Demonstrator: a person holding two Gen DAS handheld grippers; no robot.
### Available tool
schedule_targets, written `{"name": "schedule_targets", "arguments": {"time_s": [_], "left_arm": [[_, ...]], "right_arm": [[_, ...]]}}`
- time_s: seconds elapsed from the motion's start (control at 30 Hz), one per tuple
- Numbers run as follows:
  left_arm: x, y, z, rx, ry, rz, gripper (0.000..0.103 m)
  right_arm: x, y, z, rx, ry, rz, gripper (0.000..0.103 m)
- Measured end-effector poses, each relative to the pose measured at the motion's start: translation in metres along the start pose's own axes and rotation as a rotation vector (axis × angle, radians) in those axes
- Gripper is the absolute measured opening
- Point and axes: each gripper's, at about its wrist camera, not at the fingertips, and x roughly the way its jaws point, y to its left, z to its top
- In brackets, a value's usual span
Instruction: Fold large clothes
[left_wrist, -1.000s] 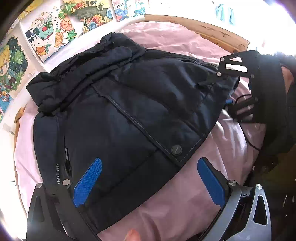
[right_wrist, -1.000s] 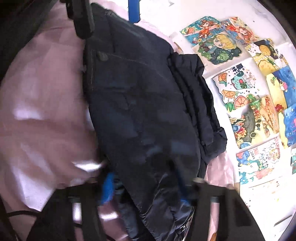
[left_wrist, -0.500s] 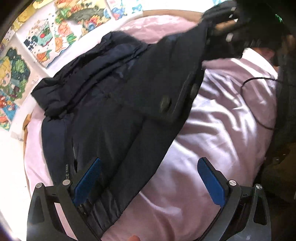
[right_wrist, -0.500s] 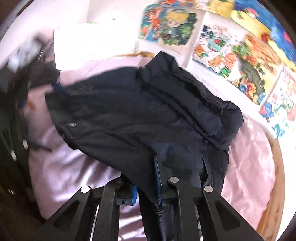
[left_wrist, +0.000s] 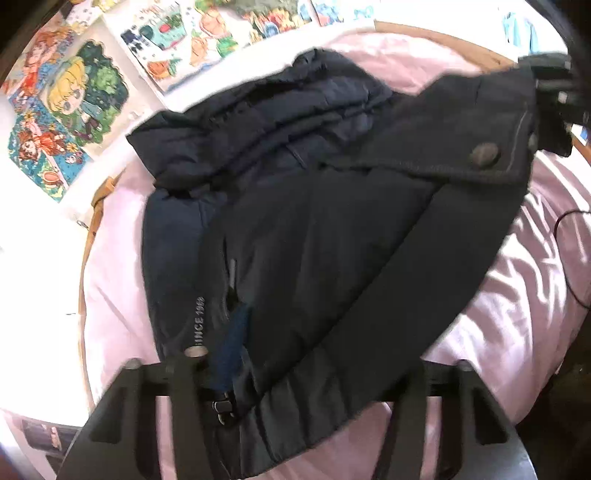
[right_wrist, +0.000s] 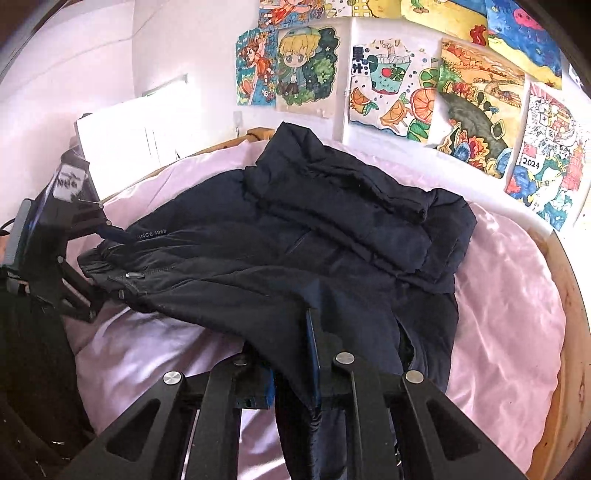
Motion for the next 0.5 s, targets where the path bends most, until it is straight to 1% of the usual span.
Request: {"name": "schedule_targets", "arguments": {"time_s": [0.03, 0.07, 0.13, 0.2, 0.27, 0.33, 0.43, 0.5], "left_arm": [[-0.006, -0.002, 0.001, -0.005, -0.018, 0.008, 0.031], [-0.012, -0.001, 0.002, -0.009, -0.041, 0.019, 0.028], [-0.025, -0.001, 0.002, -0.018, -0.091, 0.053, 0.016], [-0.037, -0.006, 0.002, -0.009, -0.138, 0.085, 0.011], [-0.046, -0.009, 0.002, 0.034, -0.167, 0.11, 0.009], [-0.054, -0.016, -0.001, 0.08, -0.167, 0.115, 0.008], [-0.064, -0.019, -0.005, 0.116, -0.143, 0.098, 0.007], [-0.076, -0.023, -0.006, 0.146, -0.143, 0.088, 0.007]], "right_arm": [[0.0, -0.002, -0.001, -0.004, 0.0, 0.0, 0.013], [-0.001, -0.001, -0.002, -0.011, -0.001, -0.004, 0.013], [-0.006, 0.003, -0.004, -0.029, -0.005, -0.016, 0.012], [-0.01, 0.005, -0.006, -0.058, -0.011, -0.029, 0.011], [-0.019, 0.012, -0.009, -0.108, -0.022, -0.054, 0.01], [-0.026, 0.018, -0.013, -0.154, -0.025, -0.069, 0.009], [-0.035, 0.025, -0.021, -0.201, -0.01, -0.051, 0.008], [-0.042, 0.029, -0.025, -0.213, 0.011, -0.029, 0.008]]}}
